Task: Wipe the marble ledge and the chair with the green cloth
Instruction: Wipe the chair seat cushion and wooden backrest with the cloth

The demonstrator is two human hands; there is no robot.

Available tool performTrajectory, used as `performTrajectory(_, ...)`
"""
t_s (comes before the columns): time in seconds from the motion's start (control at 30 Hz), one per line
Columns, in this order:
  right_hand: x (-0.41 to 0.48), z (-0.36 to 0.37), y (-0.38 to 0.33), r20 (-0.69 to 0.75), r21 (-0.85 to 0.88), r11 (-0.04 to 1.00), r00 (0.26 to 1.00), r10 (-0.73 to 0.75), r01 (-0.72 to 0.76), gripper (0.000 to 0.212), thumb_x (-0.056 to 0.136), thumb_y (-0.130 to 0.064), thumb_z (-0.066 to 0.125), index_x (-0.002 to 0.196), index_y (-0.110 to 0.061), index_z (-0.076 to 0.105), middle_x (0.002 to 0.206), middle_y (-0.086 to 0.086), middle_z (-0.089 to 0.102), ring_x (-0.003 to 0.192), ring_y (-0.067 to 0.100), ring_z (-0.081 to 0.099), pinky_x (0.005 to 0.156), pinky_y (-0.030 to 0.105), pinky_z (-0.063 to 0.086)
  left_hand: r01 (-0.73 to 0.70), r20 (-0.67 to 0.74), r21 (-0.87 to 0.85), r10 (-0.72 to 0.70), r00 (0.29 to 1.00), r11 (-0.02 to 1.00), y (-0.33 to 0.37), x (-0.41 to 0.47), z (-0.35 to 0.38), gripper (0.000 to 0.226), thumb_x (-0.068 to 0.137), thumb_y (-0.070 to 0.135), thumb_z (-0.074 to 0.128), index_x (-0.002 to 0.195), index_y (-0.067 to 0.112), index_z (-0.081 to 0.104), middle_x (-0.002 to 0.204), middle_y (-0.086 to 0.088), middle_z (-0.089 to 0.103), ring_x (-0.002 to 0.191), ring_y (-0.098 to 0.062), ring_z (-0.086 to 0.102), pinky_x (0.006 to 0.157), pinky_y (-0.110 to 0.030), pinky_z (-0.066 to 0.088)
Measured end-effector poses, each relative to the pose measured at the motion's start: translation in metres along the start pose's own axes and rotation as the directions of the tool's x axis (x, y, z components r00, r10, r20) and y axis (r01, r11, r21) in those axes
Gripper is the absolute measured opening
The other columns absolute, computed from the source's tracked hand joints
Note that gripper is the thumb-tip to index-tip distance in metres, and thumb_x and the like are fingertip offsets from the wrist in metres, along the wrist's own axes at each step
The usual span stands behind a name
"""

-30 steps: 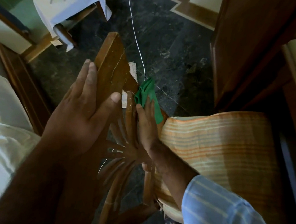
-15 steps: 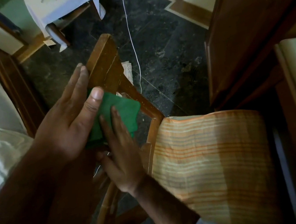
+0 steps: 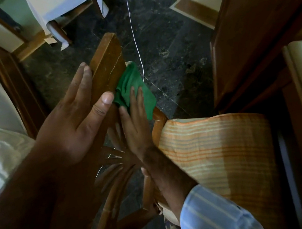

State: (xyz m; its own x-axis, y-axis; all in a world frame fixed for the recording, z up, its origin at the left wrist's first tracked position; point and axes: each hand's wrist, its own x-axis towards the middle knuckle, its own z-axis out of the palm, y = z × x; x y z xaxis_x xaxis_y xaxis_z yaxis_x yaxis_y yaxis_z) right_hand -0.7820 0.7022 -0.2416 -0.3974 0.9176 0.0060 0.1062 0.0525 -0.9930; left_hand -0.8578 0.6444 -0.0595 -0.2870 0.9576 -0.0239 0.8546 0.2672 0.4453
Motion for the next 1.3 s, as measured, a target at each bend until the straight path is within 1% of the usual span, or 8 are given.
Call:
performTrajectory(0.17, -0.019, -0.008, 0.024, 0.046, -0.087, 0.989, 0.991, 0.122, -0.118, 0.089, 0.091, -0.087, 0.015, 0.167, -0.043, 0.001, 0.179, -0.005, -0.010, 0.167, 0.014, -0.005, 0.133, 0.054, 0.018, -0.007, 0.024, 0.105, 0.004, 1.000, 0.994, -0.001, 0.003, 0.003, 0.089, 0.085, 0.085, 0.019, 0.157, 0.040, -0.007, 0.165, 0.023, -0.009, 0.141, 0.001, 0.005, 0.108, -0.030, 0.018)
performTrajectory(0.43, -0.031, 0.007, -0.020, 0.104, 0.062, 0.993, 0.989, -0.107, 0.101, 0.065, 0.110, -0.051, 0.041, 0.163, -0.056, 0.004, 0.176, -0.018, -0.019, 0.167, 0.016, 0.005, 0.128, 0.060, 0.027, -0.011, 0.019, 0.155, 0.008, 1.000, 0.988, -0.004, 0.003, 0.004, 0.089, 0.088, 0.083, 0.023, 0.157, 0.037, -0.008, 0.165, 0.022, -0.010, 0.140, 0.001, 0.003, 0.109, -0.028, 0.016)
performTrajectory(0.67, -0.035, -0.001, -0.024, 0.106, 0.257, 0.965, 0.991, -0.085, 0.055, 0.077, 0.107, -0.050, 0.046, 0.164, -0.053, -0.006, 0.179, -0.013, 0.005, 0.164, 0.003, 0.014, 0.124, 0.014, 0.029, -0.060, -0.003, 0.250, 0.063, 0.998, 0.966, 0.002, 0.008, 0.005, 0.083, 0.095, 0.070, 0.033, 0.158, 0.028, 0.000, 0.168, 0.007, 0.000, 0.151, -0.024, 0.016, 0.115, -0.050, 0.029)
performTrajectory(0.73, -0.037, -0.004, -0.025, 0.099, 0.230, 0.971, 0.991, -0.085, 0.061, 0.081, 0.106, -0.048, 0.048, 0.163, -0.053, -0.009, 0.179, -0.009, 0.013, 0.163, 0.005, 0.019, 0.127, 0.021, 0.031, -0.126, -0.055, 0.278, 0.147, 0.988, 0.952, 0.008, 0.016, 0.006, 0.076, 0.097, 0.060, 0.039, 0.159, 0.026, 0.010, 0.167, 0.001, 0.009, 0.151, -0.027, 0.019, 0.117, -0.048, 0.027)
performTrajectory(0.87, -0.037, -0.010, -0.025, 0.065, 0.145, 0.981, 0.988, -0.142, 0.132, 0.089, 0.104, -0.030, 0.056, 0.168, -0.034, -0.005, 0.178, 0.004, 0.017, 0.165, 0.015, 0.020, 0.130, 0.038, 0.031, -0.281, -0.060, 0.460, 0.345, 0.937, 0.842, 0.020, 0.055, 0.014, 0.053, 0.097, 0.042, 0.052, 0.139, 0.010, 0.055, 0.160, -0.013, 0.031, 0.148, -0.031, 0.025, 0.120, -0.050, 0.025)
performTrajectory(1.0, -0.033, -0.013, -0.022, 0.105, 0.040, 0.984, 0.978, -0.179, 0.175, 0.089, 0.101, -0.025, 0.059, 0.169, -0.011, 0.004, 0.176, 0.014, 0.022, 0.163, 0.030, 0.026, 0.126, 0.056, 0.032, -0.238, 0.101, 0.694, 0.235, 0.967, 0.679, 0.031, 0.089, 0.025, 0.050, 0.090, 0.056, 0.057, 0.123, 0.021, 0.069, 0.165, -0.009, 0.021, 0.152, -0.036, 0.010, 0.118, -0.059, 0.024)
performTrajectory(1.2, -0.029, -0.032, -0.022, 0.190, -0.008, 0.993, 0.975, -0.113, 0.117, 0.087, 0.094, -0.045, 0.053, 0.167, -0.029, 0.008, 0.166, 0.003, 0.040, 0.147, 0.023, 0.047, 0.117, 0.038, 0.041, -0.164, 0.104, 0.844, 0.144, 0.984, 0.511, 0.053, 0.095, 0.037, 0.034, 0.091, 0.045, 0.062, 0.108, 0.017, 0.073, 0.166, -0.017, 0.012, 0.150, -0.046, 0.002, 0.117, -0.065, 0.019)
performTrajectory(1.3, -0.027, -0.049, -0.020, 0.147, 0.114, 0.991, 0.986, -0.082, 0.065, 0.072, 0.085, -0.022, 0.052, 0.154, -0.021, 0.030, 0.153, 0.007, 0.055, 0.138, 0.025, 0.058, 0.112, 0.037, 0.049, -0.174, 0.108, 0.866, 0.164, 0.980, 0.469, 0.055, 0.091, 0.037, 0.035, 0.092, 0.043, 0.057, 0.111, 0.017, 0.072, 0.165, -0.017, 0.016, 0.151, -0.044, 0.000, 0.118, -0.065, 0.014)
